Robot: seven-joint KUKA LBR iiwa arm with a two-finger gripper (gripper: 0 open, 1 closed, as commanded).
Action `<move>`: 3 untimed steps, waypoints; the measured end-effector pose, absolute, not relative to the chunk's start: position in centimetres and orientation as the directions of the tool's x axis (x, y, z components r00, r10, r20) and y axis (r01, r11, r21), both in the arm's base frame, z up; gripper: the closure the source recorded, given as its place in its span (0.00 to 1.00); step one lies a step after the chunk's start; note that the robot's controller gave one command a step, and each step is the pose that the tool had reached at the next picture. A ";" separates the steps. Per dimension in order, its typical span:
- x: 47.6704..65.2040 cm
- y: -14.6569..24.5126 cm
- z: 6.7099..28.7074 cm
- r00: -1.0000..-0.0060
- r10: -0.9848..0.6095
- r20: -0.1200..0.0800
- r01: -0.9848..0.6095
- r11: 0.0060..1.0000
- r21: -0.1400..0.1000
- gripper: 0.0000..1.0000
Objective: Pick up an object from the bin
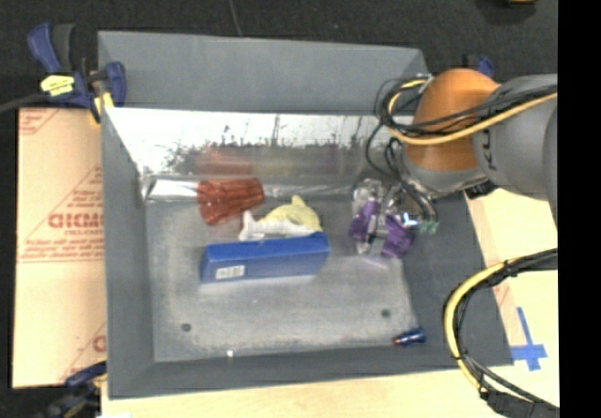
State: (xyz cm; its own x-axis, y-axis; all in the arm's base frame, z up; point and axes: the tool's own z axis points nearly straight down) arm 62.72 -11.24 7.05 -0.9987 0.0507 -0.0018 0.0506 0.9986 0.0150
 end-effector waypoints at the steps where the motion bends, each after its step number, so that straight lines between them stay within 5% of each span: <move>1: 62.9 -11.7 9.6 -0.999 0.044 -0.012 0.044 0.999 0.010 1.00; 3: 63.8 -12.4 7.9 -1.000 -0.004 0.007 -0.004 0.999 0.042 1.00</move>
Offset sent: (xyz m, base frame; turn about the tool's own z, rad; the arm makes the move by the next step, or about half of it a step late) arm 0.0020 -0.0179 -0.0005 -0.0650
